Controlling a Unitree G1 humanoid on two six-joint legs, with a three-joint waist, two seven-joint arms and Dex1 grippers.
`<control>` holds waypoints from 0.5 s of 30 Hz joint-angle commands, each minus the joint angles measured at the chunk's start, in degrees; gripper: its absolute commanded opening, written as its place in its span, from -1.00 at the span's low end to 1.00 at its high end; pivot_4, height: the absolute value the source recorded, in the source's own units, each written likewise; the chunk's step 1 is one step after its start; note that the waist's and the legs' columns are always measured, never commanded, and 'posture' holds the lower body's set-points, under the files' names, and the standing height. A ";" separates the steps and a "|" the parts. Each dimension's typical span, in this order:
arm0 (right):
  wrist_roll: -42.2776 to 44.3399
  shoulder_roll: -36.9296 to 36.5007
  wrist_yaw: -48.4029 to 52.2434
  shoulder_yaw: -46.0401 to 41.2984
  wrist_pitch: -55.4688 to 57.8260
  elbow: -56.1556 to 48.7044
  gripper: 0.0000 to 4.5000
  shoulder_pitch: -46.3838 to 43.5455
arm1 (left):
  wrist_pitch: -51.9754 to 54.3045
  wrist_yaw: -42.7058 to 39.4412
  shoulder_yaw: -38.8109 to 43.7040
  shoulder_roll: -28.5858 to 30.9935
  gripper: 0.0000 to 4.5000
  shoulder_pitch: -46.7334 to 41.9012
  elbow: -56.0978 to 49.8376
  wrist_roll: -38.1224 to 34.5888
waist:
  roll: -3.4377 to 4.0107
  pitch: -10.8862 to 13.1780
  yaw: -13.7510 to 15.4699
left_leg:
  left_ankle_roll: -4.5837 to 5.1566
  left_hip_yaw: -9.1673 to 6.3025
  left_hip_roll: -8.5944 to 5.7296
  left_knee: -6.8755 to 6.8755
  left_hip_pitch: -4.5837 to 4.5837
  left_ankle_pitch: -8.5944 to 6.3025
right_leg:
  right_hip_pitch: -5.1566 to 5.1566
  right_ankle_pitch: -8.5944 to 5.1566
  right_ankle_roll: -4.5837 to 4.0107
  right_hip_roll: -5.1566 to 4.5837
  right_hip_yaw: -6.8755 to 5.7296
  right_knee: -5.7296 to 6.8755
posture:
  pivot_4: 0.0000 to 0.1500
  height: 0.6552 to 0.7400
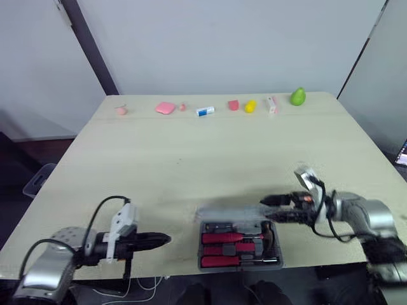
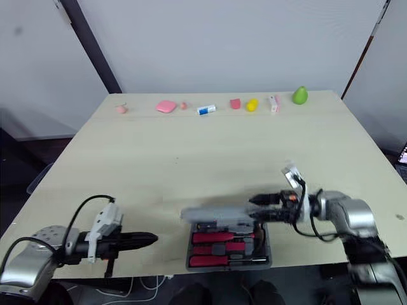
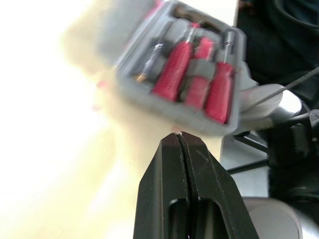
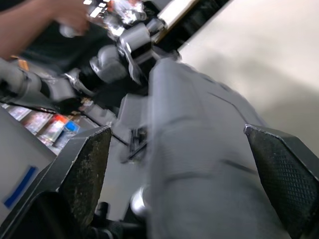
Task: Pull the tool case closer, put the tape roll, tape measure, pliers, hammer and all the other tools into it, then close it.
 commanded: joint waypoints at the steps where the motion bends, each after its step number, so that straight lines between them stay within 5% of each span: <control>1: 0.33 -1.41 -5.65 -5.23 -7.42 -9.86 1.00 7.62 | 0.60 1.53 3.97 0.06 -0.76 -1.32 -0.48 -2.44 | -0.02 0.02 0.05 | 0.00 0.02 -0.01 0.01 0.01 0.00 | 0.00 0.00 0.01 0.01 0.03 -0.01 | 1.00 1.00; 3: -0.98 -2.23 -8.01 -7.83 -12.52 -12.73 1.00 12.36 | 1.85 3.02 5.00 -0.36 -0.49 -2.60 -1.26 -3.58 | -0.07 0.04 0.39 | 0.00 0.03 -0.01 0.03 0.01 0.01 | 0.01 -0.01 0.02 0.02 0.04 -0.01 | 1.00 1.00; 9: -6.05 -3.13 -12.67 -15.17 -32.23 -12.91 1.00 21.73 | 1.94 8.59 6.42 -2.15 0.91 -3.29 -3.14 -3.04 | -0.13 0.06 0.67 | 0.00 0.17 -0.04 0.10 0.07 0.01 | 0.02 0.00 0.06 0.13 0.20 0.00 | 1.00 1.00; 15: -5.62 -4.11 -14.11 -21.35 -42.25 -6.92 1.00 25.54 | 2.77 12.21 7.53 -2.44 0.96 0.15 -6.07 -2.66 | -0.18 0.10 0.79 | -0.01 0.16 0.01 0.10 0.08 0.00 | 0.02 -0.01 0.01 0.30 0.26 0.00 | 1.00 1.00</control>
